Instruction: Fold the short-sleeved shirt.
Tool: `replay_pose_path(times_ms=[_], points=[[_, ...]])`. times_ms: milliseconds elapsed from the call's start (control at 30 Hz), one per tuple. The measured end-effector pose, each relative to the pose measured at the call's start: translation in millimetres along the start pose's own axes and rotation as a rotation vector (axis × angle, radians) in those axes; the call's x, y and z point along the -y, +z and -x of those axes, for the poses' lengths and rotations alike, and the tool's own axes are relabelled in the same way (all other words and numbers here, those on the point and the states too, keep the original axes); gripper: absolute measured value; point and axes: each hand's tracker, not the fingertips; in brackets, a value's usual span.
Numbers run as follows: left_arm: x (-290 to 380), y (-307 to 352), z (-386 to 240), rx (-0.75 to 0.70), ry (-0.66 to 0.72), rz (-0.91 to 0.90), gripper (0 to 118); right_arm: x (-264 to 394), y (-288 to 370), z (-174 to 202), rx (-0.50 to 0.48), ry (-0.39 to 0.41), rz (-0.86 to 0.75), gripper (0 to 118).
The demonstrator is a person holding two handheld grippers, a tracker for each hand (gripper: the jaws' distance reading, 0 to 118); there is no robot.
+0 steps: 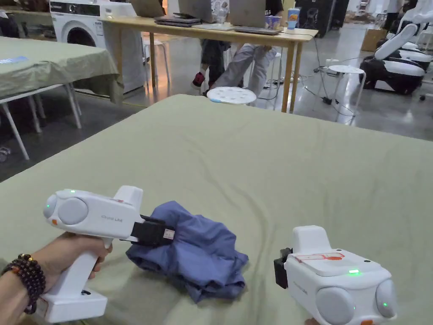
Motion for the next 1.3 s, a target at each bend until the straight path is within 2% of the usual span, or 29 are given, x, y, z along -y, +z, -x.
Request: replay_pose_path(times_ms=[100,267,300,333,367,400,433,467,567,633,700,733,800,833,867,1033,1300], points=[[-7,19,40,-0.066,-0.032,0.042,29,-1,-7,11,-0.031,0.015,0.000,0],[-12,33,90,-0.188,0.044,0.043,30,2,-9,9,-0.041,0.025,0.005,0],[-11,32,94,-0.184,0.048,0.048,37,2,-10,7,-0.034,0.030,0.007,0],[-8,32,95,-0.176,0.054,0.043,52,2,-10,5,-0.021,0.034,0.008,0],[-4,30,92,-0.191,0.038,0.032,79,2,-10,3,-0.013,0.035,0.009,0],[-2,28,88,-0.262,-0.014,0.002,101,1,-11,2,-0.006,0.036,0.010,0],[-1,27,85,-0.321,-0.038,-0.014,117,1,-12,0,-0.001,0.035,0.013,0],[0,27,85,-0.349,-0.031,-0.020,118,1,-13,-1,0.004,0.035,0.013,0],[-3,34,84,-0.284,0.039,-0.029,117,0,-11,-3,0.013,0.039,0.009,0],[-6,42,75,-0.341,0.014,-0.064,117,0,-9,-4,0.012,0.035,0.007,0],[-13,53,66,-0.366,0.002,-0.097,111,1,-6,-6,0.010,0.037,0.003,0],[-17,62,59,-0.349,0.008,-0.120,97,1,-4,-6,0.010,0.038,0.002,0],[-22,76,38,-0.337,-0.010,-0.203,32,1,1,-9,0.011,0.032,-0.004,0],[-25,80,27,-0.371,-0.049,-0.219,4,1,4,-10,0.009,0.027,-0.009,0],[-26,83,11,-0.392,-0.083,-0.256,0,1,8,-12,0.009,0.022,-0.015,0],[-42,73,-89,-0.378,-0.154,-0.362,0,2,37,-40,0.021,-0.002,-0.048,0],[-79,-6,-275,-0.294,-0.230,-0.543,0,-22,114,-147,0.173,-0.052,-0.204,0]])
